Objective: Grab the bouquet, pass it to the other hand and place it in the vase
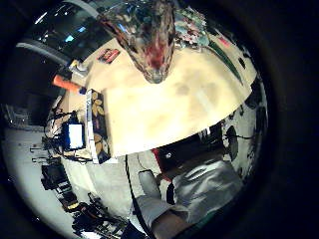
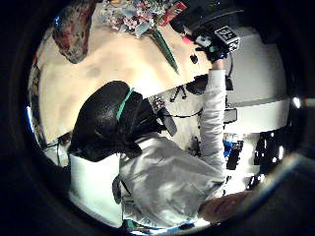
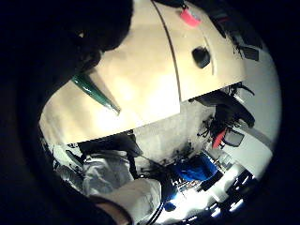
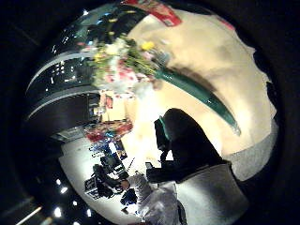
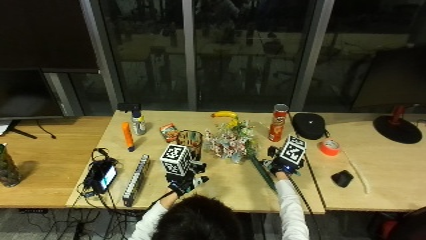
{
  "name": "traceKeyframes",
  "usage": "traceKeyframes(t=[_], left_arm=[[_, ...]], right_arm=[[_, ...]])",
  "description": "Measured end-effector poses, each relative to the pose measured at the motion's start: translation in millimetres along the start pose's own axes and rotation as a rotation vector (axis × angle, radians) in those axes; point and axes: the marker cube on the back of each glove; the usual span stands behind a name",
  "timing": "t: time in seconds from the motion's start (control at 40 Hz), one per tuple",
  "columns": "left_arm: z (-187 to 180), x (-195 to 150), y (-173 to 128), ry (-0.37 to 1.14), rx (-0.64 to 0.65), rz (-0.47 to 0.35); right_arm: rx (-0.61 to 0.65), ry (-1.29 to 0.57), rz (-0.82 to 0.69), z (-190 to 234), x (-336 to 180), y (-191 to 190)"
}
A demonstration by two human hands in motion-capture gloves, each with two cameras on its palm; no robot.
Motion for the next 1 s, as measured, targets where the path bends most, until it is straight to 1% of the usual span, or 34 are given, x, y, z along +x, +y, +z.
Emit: traceKeyframes(t=[0.03, 0.05, 0.08, 0.15, 0.23, 0.33, 0.4, 0.45, 0.53, 0.58, 0.63, 0.68, 0.78, 0.83, 0.88, 0.93, 1.0], left_arm=[[0.8, 0.7, -0.4, 0.002, -0.001, 0.003], [2.0, 1.5, -1.0, 0.004, -0.003, 0.007], [3.4, 2.2, -1.5, 0.005, -0.006, 0.012], [7.9, 4.8, -2.9, 0.004, -0.017, 0.023], [10.6, 6.9, -2.7, -0.001, -0.033, 0.032], [13.5, 4.6, -3.8, 0.003, -0.045, 0.028], [14.5, 2.4, -5.3, 0.006, -0.045, 0.022], [15.5, 1.6, -6.4, 0.01, -0.048, 0.019], [16.6, 1.5, -7.8, 0.011, -0.054, 0.018], [16.7, 2.0, -8.4, 0.011, -0.058, 0.017], [17.0, 2.6, -10.0, 0.017, -0.06, 0.017], [16.7, 4.0, -12.6, 0.03, -0.059, 0.018], [17.2, 7.4, -19.6, 0.064, -0.058, 0.018], [19.4, 8.4, -22.9, 0.075, -0.071, 0.015], [21.6, 9.3, -26.7, 0.085, -0.085, 0.017], [23.2, 10.3, -31.5, 0.105, -0.095, 0.024], [24.2, 11.7, -42.7, 0.173, -0.09, 0.036]], right_arm=[[0.088, 0.008, -0.014, 9.0, 1.8, -11.9], [0.144, 0.016, -0.015, 17.5, 3.4, -19.0], [0.172, 0.024, -0.005, 25.4, 4.7, -21.8], [0.18, 0.034, 0.03, 47.4, 5.8, -19.9], [0.159, 0.042, 0.046, 71.6, 5.0, -25.3], [0.152, 0.047, 0.042, 93.6, 2.9, -27.5], [0.183, 0.027, 0.018, 97.7, -2.7, -14.6], [0.227, 0.025, 0.042, 97.9, -5.3, -7.7], [0.299, 0.045, 0.075, 96.9, -9.0, -9.1], [0.338, 0.091, 0.084, 93.2, -10.2, -10.1], [0.376, 0.132, 0.081, 87.8, -10.8, -10.9], [0.434, 0.13, 0.071, 81.8, -11.7, -14.3], [0.578, 0.004, 0.054, 71.7, -12.9, -26.8], [0.578, -0.112, 0.028, 70.1, -15.0, -30.3], [0.565, -0.28, -0.06, 67.0, -23.5, -30.3], [0.579, -0.447, -0.152, 60.8, -32.5, -29.3], [0.555, -0.616, -0.164, 53.9, -37.4, -24.1]])
